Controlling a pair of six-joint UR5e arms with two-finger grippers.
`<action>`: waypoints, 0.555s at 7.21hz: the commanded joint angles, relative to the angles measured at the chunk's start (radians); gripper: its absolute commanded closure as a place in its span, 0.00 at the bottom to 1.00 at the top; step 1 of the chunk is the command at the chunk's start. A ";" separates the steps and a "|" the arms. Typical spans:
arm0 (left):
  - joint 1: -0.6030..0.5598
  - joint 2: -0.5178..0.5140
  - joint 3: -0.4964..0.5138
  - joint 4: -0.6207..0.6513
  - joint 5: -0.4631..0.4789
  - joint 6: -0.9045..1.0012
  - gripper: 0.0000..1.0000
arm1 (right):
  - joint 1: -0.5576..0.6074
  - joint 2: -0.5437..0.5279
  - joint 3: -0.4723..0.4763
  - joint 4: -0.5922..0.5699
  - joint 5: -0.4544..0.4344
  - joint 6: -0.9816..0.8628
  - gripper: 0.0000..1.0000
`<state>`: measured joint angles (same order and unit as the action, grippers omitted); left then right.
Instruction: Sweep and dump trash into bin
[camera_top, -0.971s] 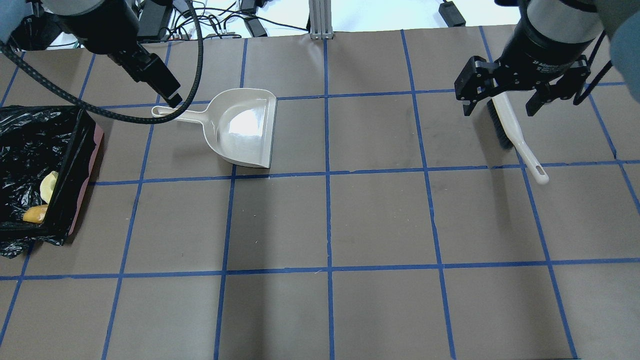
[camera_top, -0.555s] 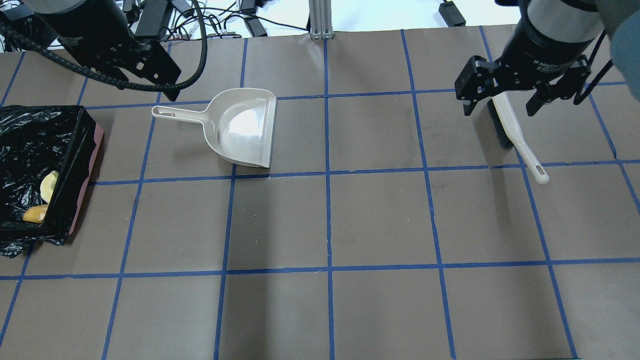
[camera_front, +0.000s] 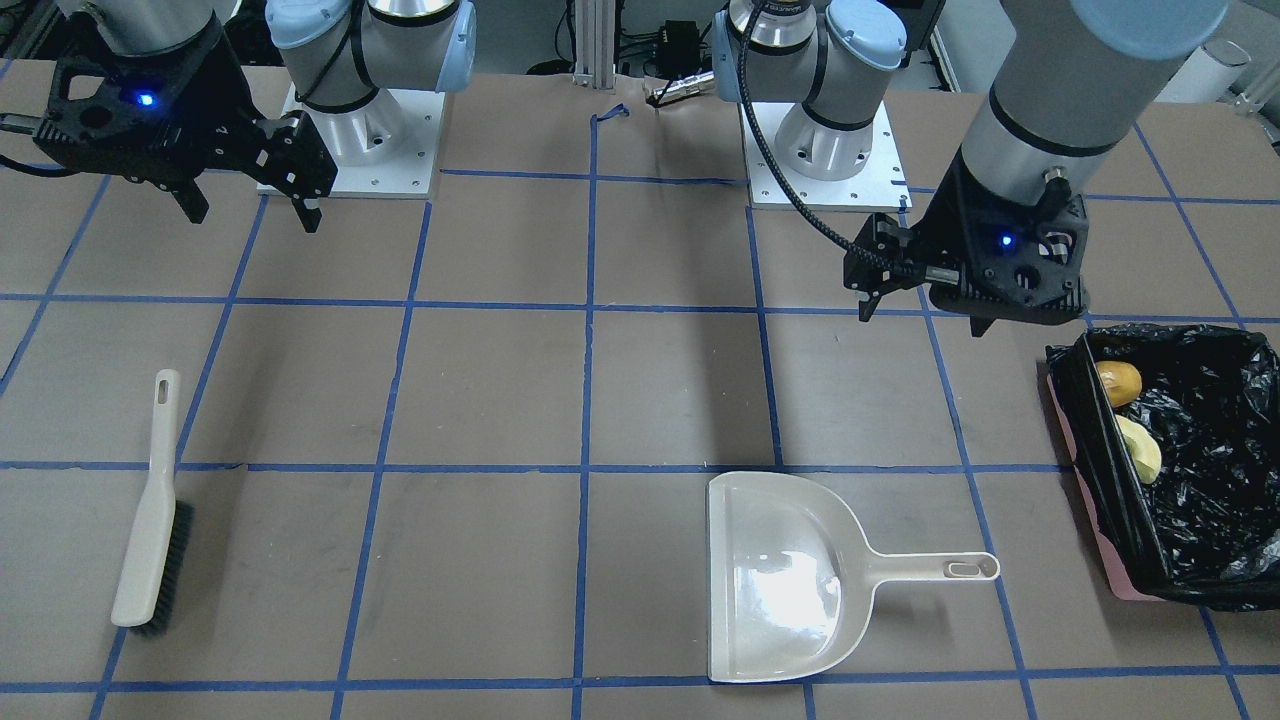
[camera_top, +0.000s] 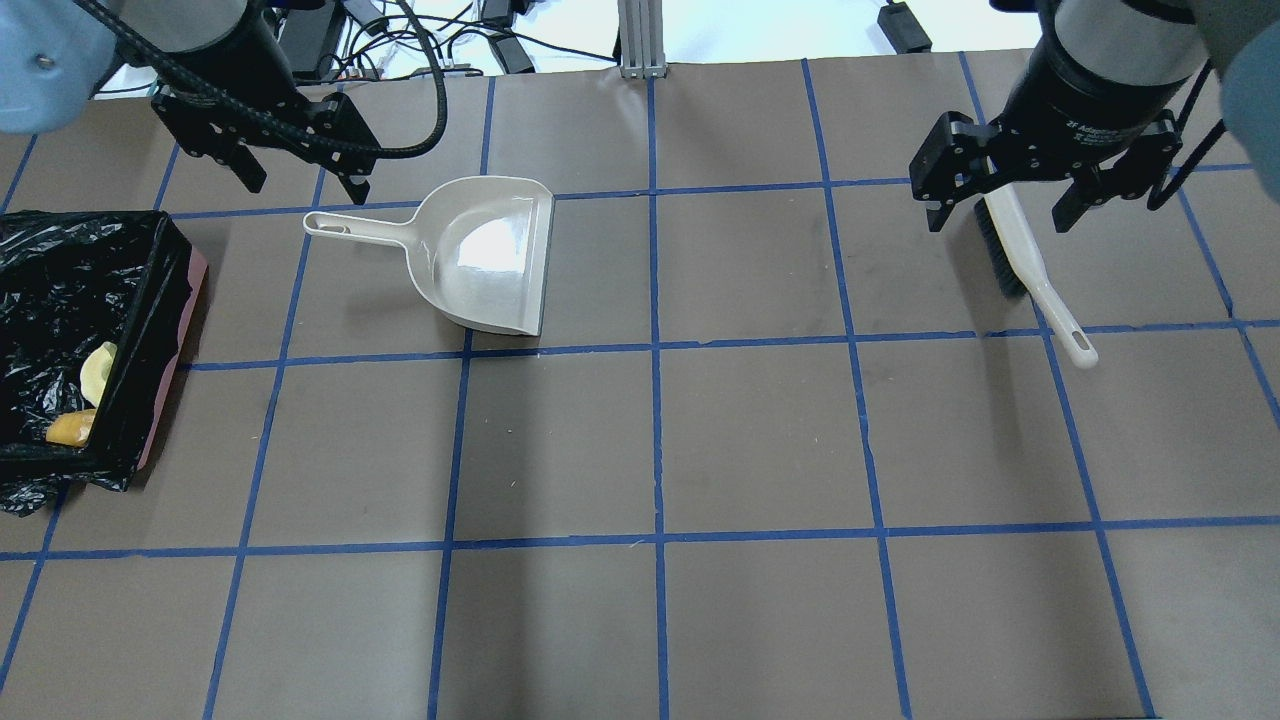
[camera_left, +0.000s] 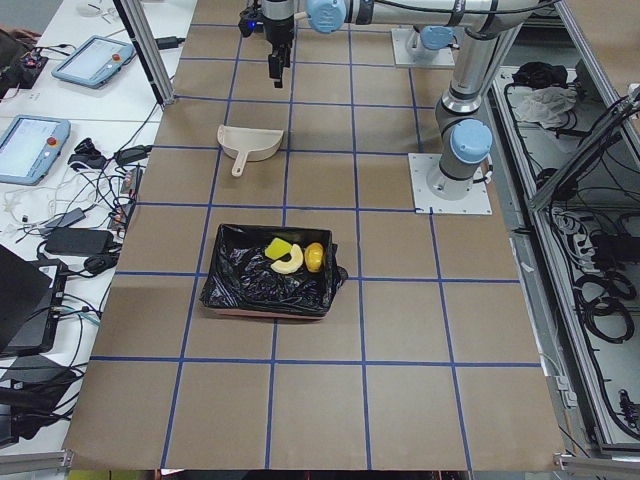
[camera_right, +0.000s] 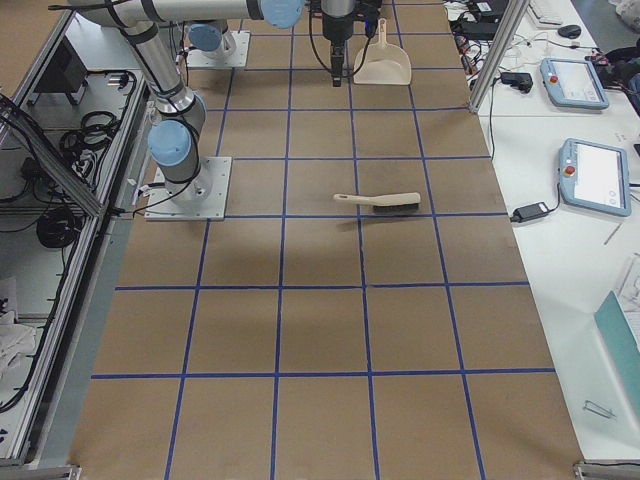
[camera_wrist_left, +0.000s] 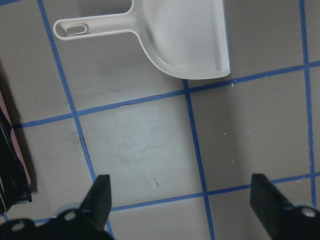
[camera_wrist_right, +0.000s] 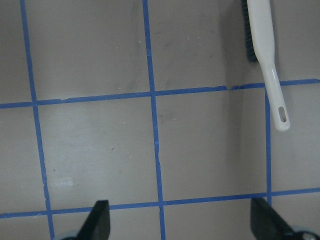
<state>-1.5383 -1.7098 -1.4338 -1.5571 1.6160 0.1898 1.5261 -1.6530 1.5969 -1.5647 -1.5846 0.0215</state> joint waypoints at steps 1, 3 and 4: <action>-0.051 -0.045 -0.002 0.051 -0.028 -0.027 0.05 | 0.000 -0.001 0.000 0.000 0.000 0.000 0.00; -0.052 -0.030 0.000 0.046 -0.042 -0.030 0.05 | 0.000 0.001 0.000 0.000 0.000 0.002 0.00; -0.056 0.005 0.003 0.017 -0.039 -0.032 0.01 | -0.001 0.001 0.000 0.000 0.000 0.002 0.00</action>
<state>-1.5904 -1.7331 -1.4336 -1.5180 1.5758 0.1596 1.5256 -1.6528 1.5969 -1.5643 -1.5846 0.0225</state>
